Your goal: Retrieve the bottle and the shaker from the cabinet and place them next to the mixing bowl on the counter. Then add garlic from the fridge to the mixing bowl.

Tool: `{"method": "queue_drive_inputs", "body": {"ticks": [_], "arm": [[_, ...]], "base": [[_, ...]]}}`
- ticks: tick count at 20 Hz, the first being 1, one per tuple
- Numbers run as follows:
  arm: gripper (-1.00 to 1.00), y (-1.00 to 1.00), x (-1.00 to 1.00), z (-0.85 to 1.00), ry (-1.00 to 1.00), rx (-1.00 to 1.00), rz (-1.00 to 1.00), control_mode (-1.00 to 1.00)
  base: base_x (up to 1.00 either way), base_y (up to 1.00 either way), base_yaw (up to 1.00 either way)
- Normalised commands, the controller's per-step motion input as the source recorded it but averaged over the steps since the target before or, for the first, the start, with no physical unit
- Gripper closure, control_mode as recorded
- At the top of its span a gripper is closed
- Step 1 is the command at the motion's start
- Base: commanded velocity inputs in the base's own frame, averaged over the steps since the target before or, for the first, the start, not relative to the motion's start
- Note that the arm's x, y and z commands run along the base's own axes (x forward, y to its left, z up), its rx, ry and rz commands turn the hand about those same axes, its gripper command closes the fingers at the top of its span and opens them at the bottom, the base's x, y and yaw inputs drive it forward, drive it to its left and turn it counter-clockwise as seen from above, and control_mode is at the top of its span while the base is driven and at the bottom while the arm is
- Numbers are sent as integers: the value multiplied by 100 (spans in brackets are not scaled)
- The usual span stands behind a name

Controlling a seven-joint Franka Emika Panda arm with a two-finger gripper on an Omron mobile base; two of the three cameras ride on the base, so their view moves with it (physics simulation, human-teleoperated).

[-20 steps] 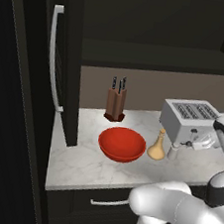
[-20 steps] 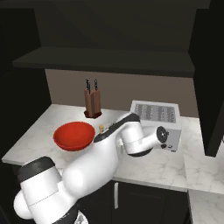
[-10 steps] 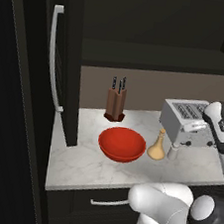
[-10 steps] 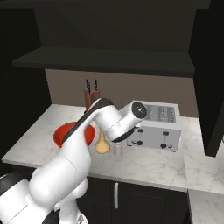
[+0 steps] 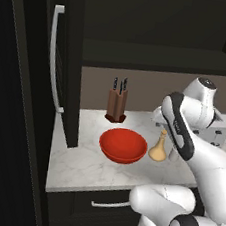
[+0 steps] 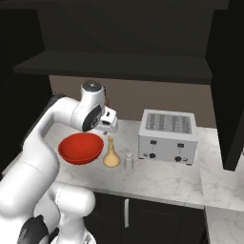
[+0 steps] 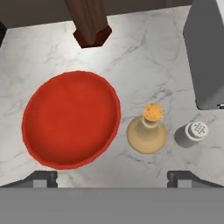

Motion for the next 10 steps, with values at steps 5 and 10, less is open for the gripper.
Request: {"method": "queue_drive_inputs", "body": {"ticks": [5,10], "arm": [[-100,56,-71,46,2,-4,-4,-100],[-100,20,-55,29,-22,0,0,-100]], "base": [[0,0,0],[0,0,0]]}}
